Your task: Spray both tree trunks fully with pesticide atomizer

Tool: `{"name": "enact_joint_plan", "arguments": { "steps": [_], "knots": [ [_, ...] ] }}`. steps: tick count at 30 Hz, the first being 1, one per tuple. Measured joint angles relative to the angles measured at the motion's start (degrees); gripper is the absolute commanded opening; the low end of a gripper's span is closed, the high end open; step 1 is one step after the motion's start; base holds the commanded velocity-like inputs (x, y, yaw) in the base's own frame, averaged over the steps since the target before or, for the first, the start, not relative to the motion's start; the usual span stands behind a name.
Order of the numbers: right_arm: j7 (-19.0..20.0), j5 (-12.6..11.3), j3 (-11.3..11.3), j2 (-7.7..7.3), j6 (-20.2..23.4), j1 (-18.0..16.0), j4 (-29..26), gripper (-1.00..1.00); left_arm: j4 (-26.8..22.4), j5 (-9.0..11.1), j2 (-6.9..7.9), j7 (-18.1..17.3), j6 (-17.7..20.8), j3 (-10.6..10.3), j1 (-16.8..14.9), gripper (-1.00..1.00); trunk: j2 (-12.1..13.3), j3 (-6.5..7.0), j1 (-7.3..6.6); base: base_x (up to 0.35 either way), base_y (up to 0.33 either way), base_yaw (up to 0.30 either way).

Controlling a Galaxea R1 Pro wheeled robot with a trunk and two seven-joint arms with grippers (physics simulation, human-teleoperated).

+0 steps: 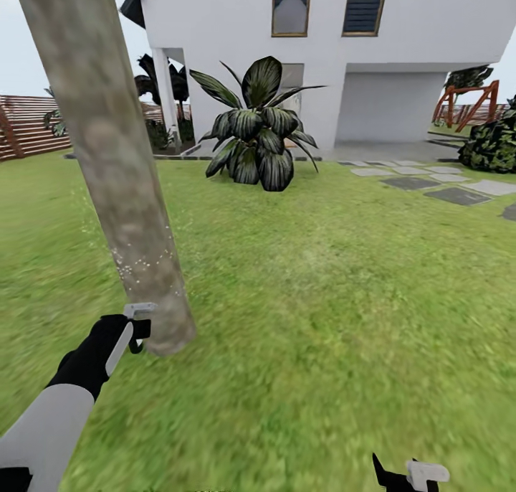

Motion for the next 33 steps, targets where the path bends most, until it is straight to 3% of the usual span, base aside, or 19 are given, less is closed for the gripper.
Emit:
{"name": "enact_joint_plan", "arguments": {
  "steps": [5, 10, 21, 33],
  "knots": [
    [0.00, 0.00, 0.00, 0.00, 0.00, 0.00, 0.00, 1.00, 1.05, -0.10, 0.47, 0.00, -0.05, 0.16, 0.00, -1.00, 0.00, 0.00, 0.00, 0.000, -0.273, 0.275],
    [0.00, 0.00, 0.00, 0.00, 0.00, 0.00, 0.02, 1.00, 1.29, -0.17, 0.49, 0.00, -1.75, 1.77, 0.09, -1.00, 0.00, 0.00, 0.00, 0.068, -0.267, 0.063],
    [0.00, 0.00, 0.00, 0.00, 0.01, -0.01, 0.02, 1.00, 1.28, -0.34, -0.04, 0.02, -1.92, 1.84, 0.09, -1.00, 0.00, 0.00, 0.00, 0.300, -0.123, 0.014],
    [0.00, 0.00, 0.00, 0.08, 0.00, 0.00, 0.02, 1.00, 1.06, 0.01, -0.18, 0.08, -1.92, 1.81, 0.09, -1.00, 0.00, 0.00, 0.00, 0.243, -0.153, 0.267]
  ]
}}
